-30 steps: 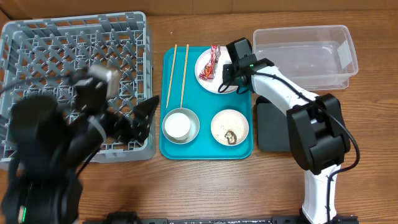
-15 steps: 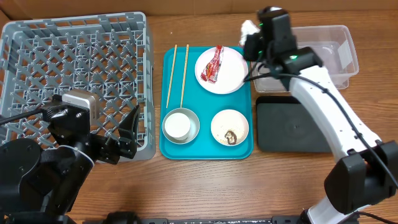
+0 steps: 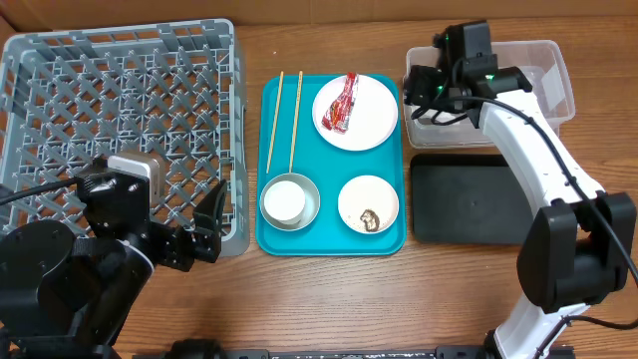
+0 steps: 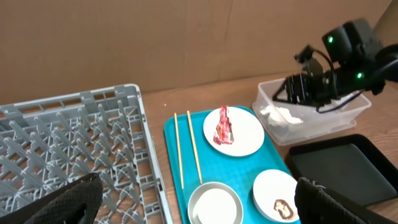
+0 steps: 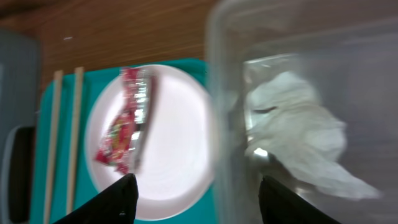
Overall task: Sort waste into correct bins and load items into the dishwasher
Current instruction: 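Grasp the red snack wrapper with the right gripper, drop it in the clear bin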
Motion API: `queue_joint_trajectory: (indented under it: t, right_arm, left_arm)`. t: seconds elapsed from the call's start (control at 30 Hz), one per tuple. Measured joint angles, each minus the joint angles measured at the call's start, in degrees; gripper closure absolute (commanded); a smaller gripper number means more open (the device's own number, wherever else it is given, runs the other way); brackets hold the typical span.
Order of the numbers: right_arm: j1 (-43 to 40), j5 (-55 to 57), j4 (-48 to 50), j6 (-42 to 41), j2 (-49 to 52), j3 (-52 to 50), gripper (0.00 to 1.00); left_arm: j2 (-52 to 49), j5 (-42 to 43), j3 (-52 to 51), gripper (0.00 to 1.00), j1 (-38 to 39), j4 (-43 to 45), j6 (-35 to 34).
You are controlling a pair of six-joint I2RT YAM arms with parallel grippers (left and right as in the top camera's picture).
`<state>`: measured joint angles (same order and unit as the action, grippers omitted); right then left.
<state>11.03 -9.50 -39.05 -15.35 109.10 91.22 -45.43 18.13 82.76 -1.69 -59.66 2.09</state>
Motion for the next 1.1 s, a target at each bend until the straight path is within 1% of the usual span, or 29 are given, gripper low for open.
queue_joint_trajectory:
  t: [0.07, 0.2, 0.3, 0.4, 0.53, 0.63, 0.73, 0.8, 0.87, 0.9, 1.0, 1.03, 1.1]
  right_arm:
    - [1.64, -1.77, 0.52, 0.59, -0.92, 0.57, 0.31]
    - [7.78, -3.15, 3.1, 1.07, -2.54, 1.49, 0.31]
    - [12.61, -0.42, 4.92, 1.29, -2.25, 1.79, 0.31]
    - [16.44, 4.57, 7.37, 1.53, 0.48, 2.12, 0.31]
    - [17.94, 10.03, 10.56, 1.7, 7.85, 2.47, 0.32]
    - [17.57, 12.33, 12.46, 1.49, 13.77, 2.45, 0.39]
    - [16.74, 13.4, 13.75, 0.11, 17.16, 2.19, 0.4]
    - [16.15, 13.77, 14.12, -1.11, 17.51, 2.12, 0.42]
    - [15.63, 14.01, 14.49, -2.23, 17.51, 2.16, 0.47]
    - [15.43, 13.97, 14.51, -2.91, 17.53, 2.16, 0.51]
    - [14.88, 12.5, 14.67, -4.28, 18.21, 2.16, 0.56]
    - [14.8, 11.78, 14.67, -4.57, 18.56, 2.16, 0.59]
    - [14.78, 10.69, 15.08, -4.74, 19.28, 2.16, 0.68]
  left_arm:
    - [0.0, 0.0, 0.0, 0.0, 0.0, -0.57, 0.0]
    - [0.0, 0.0, 0.0, 0.0, 0.0, -0.61, 0.02]
    - [0.0, -0.02, 0.0, 0.0, 0.0, -0.61, 0.02]
    - [0.0, -0.02, 0.0, 0.0, 0.0, -0.9, 0.02]
    - [-0.02, -0.2, 0.0, 0.0, 0.0, -2.8, 0.02]
    - [-0.02, -0.2, 0.0, 0.0, 0.0, -4.26, 0.02]
    - [-0.02, -0.22, 0.0, 0.0, 0.0, -6.01, 0.0]
    - [-0.02, -0.22, 0.0, 0.0, 0.0, -7.15, 0.02]
    - [-0.02, -0.28, 0.0, 0.0, 0.0, -8.39, 0.02]
    - [-0.02, -0.35, 0.0, 0.0, 0.0, -8.92, 0.02]
    - [-0.02, -0.39, 0.0, 0.0, 0.0, -10.45, 0.02]
    - [-0.02, -0.37, 0.0, 0.0, 0.0, -10.84, 0.02]
    - [-0.02, -0.39, 0.0, 0.0, 0.0, -11.37, 0.02]
